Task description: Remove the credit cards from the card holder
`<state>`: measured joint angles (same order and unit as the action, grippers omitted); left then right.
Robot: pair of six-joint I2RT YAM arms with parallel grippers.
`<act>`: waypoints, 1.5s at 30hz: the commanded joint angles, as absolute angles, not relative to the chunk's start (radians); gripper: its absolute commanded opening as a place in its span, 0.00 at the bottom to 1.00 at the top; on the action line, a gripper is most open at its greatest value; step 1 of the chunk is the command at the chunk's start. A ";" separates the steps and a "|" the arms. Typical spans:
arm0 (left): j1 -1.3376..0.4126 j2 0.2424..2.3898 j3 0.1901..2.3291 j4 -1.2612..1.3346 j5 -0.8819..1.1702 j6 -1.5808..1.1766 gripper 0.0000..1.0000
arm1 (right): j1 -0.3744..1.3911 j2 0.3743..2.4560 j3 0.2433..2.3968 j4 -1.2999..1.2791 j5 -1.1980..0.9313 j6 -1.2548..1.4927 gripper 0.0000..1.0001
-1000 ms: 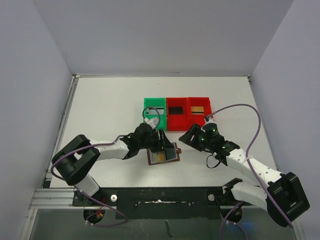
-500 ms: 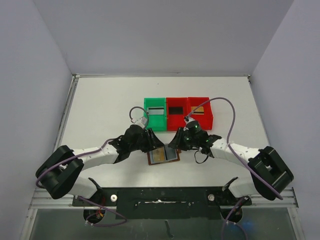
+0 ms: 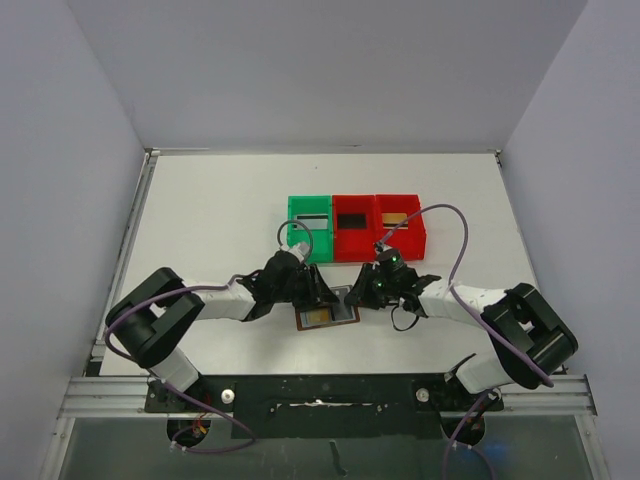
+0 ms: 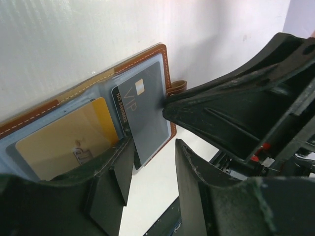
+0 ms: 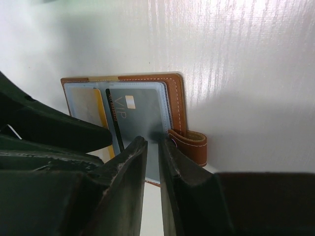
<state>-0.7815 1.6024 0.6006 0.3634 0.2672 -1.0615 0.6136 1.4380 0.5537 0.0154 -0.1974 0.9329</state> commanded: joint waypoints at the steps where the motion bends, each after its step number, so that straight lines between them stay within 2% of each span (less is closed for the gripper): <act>1: -0.791 1.637 0.653 0.396 0.283 -1.064 0.36 | 0.606 1.450 0.512 0.037 -0.185 0.937 0.19; 11: -0.793 1.657 0.682 0.192 0.138 -1.042 0.33 | 0.606 1.458 0.510 0.040 -0.177 0.945 0.19; 19: -0.803 1.655 0.669 0.228 0.135 -1.071 0.31 | 0.606 1.461 0.497 0.063 -0.188 0.958 0.18; 26: -0.820 1.674 0.640 0.345 0.170 -1.124 0.15 | 0.606 1.458 0.483 0.080 -0.198 0.968 0.18; 31: -0.822 1.654 0.628 0.334 0.150 -1.135 0.04 | 0.606 1.456 0.474 0.079 -0.195 0.972 0.18; 37: -0.822 1.615 0.615 0.295 0.122 -1.132 0.04 | 0.606 1.460 0.480 0.064 -0.186 0.970 0.18; 41: -0.822 1.604 0.601 0.317 0.132 -1.136 0.13 | 0.606 1.466 0.481 0.064 -0.186 0.969 0.18; 45: -0.822 1.607 0.598 0.335 0.145 -1.142 0.11 | 0.606 1.471 0.484 0.064 -0.187 0.968 0.18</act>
<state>-0.8173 1.6405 0.6090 0.3038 0.1425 -1.1450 0.6083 1.4399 0.5018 0.1200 -0.2161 0.9806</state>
